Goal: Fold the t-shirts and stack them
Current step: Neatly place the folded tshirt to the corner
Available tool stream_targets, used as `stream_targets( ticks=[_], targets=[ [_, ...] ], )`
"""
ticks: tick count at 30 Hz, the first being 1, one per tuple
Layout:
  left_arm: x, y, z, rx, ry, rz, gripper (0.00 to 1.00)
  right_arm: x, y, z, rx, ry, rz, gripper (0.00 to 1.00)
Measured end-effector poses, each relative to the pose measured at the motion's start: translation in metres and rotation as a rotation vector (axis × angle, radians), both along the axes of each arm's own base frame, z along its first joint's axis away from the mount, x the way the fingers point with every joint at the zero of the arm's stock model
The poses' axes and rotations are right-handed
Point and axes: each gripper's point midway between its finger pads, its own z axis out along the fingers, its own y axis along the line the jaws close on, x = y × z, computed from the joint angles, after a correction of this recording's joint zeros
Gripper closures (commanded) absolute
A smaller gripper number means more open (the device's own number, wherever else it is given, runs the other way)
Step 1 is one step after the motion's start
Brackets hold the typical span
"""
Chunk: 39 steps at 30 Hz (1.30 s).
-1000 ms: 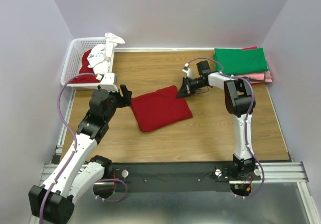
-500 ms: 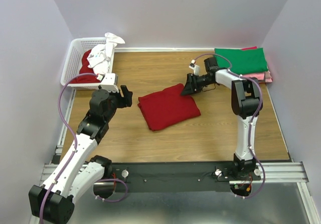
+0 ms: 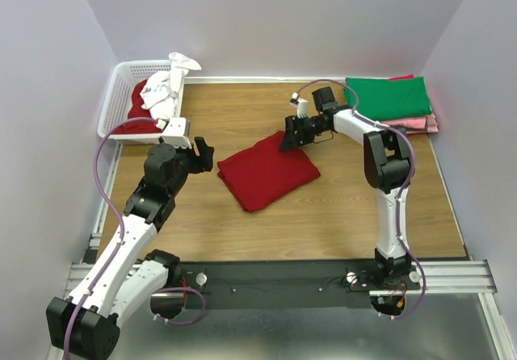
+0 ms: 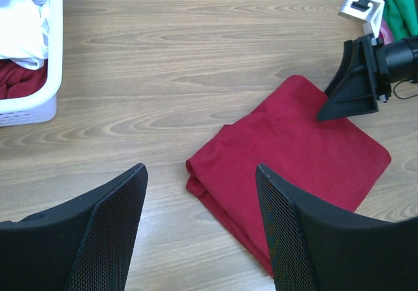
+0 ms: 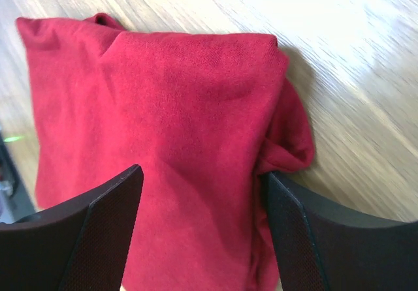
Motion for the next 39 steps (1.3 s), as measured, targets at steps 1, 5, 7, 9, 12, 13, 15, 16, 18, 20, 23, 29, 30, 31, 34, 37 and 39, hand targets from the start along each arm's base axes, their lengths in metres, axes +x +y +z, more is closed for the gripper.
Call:
stream_targets(
  ticks=[1,5,7,9,12,13,15,16,18,20,23,29,30,31,34,37,39],
  targets=[
    [0.0,0.0,0.0,-0.001,0.001,-0.002,0.25,0.0,0.004,0.0,-0.009,-0.011,0.005,0.2],
    [0.002,-0.01,-0.006,-0.05,0.021,-0.028,0.42,0.0,0.014,-0.002,-0.039,-0.049,0.014,0.2],
    [0.003,-0.024,-0.023,-0.109,0.081,-0.07,0.43,0.001,0.015,-0.002,-0.051,-0.058,0.009,0.2],
    [0.002,-0.042,-0.048,-0.177,0.163,-0.125,0.43,0.002,0.014,-0.002,-0.056,-0.061,0.007,0.2],
    [-0.013,-0.058,-0.106,-0.252,0.347,-0.169,0.49,0.002,0.015,-0.002,-0.056,-0.062,0.007,0.2],
    [-0.019,-0.062,-0.117,-0.269,0.387,-0.177,0.5,0.002,0.015,-0.002,-0.057,-0.062,0.007,0.2],
    [-0.031,-0.068,-0.138,-0.304,0.47,-0.186,0.52,0.002,0.015,-0.002,-0.059,-0.063,0.006,0.2],
    [-0.034,-0.07,-0.144,-0.321,0.498,-0.188,0.52,0.002,0.015,-0.002,-0.059,-0.063,0.006,0.2],
    [-0.035,-0.075,-0.151,-0.357,0.536,-0.185,0.52,0.002,0.015,-0.002,-0.059,-0.064,0.006,0.2],
    [-0.034,-0.078,-0.157,-0.382,0.564,-0.175,0.53,0.003,0.015,-0.002,-0.059,-0.064,0.006,0.2],
    [-0.033,-0.079,-0.165,-0.411,0.598,-0.143,0.6,0.003,0.015,-0.002,-0.06,-0.064,0.006,0.2],
    [-0.027,-0.073,-0.192,-0.399,0.684,-0.048,0.63,0.003,0.015,-0.002,-0.06,-0.064,0.006,0.19],
    [-0.027,-0.072,-0.196,-0.394,0.697,-0.036,0.63,0.003,0.015,-0.002,-0.059,-0.064,0.006,0.19],
    [-0.027,-0.071,-0.2,-0.388,0.71,-0.026,0.63,0.003,0.015,-0.002,-0.059,-0.064,0.006,0.19],
    [-0.02,-0.073,-0.202,-0.387,0.721,-0.017,0.63,0.003,0.015,-0.002,-0.059,-0.063,0.006,0.19],
    [-0.011,-0.076,-0.202,-0.385,0.725,-0.018,0.64,0.002,0.016,-0.001,-0.053,-0.061,0.01,0.19],
    [-0.007,-0.078,-0.203,-0.383,0.725,-0.019,0.64,0.0,0.018,-0.001,-0.041,-0.056,0.018,0.19]
  ],
)
